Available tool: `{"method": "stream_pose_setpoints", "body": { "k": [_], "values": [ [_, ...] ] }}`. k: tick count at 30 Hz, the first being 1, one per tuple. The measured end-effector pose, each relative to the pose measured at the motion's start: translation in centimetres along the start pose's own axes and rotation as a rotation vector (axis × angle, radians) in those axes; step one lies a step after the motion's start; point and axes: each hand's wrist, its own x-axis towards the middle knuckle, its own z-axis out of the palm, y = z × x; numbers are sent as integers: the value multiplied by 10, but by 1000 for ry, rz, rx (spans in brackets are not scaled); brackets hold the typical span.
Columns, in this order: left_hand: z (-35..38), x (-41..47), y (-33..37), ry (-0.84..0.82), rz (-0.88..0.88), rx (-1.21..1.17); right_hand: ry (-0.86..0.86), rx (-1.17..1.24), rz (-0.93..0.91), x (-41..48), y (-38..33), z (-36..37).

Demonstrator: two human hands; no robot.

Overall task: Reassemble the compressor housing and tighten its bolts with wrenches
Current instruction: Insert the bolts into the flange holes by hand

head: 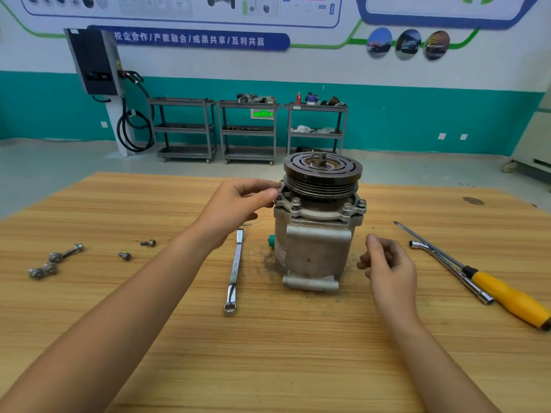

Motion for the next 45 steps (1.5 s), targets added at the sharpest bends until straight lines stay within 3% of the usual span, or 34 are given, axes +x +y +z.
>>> {"method": "stream_pose_setpoints", "body": {
  "k": [3,5,8,12,24,29,35,39,42,45],
  "values": [
    [7,5,-12,141,-78,-159,-61,102,88,-11,-13,8],
    [15,18,-22,172,-229,-261,-97,109,134,-17,-19,16],
    [31,38,-37,29,-430,-455,-88,91,162,-20,-23,23],
    [44,56,-48,-83,-494,-586,-90,84,197,-16,-25,20],
    [36,60,-37,-90,-482,-364,-175,92,255,-4,-19,7],
    [28,35,-30,-10,-419,-280,-265,76,343,17,-12,-1],
    [24,-26,-19,147,-349,-209,-418,450,555,45,-6,3],
    [17,-66,-13,75,-266,-135,-408,597,679,56,-17,15],
    [-6,-75,-12,-3,-329,-234,-364,467,625,58,-25,19],
    [-45,-79,-25,135,-371,-250,-245,252,553,55,-24,11]
  ]
}}
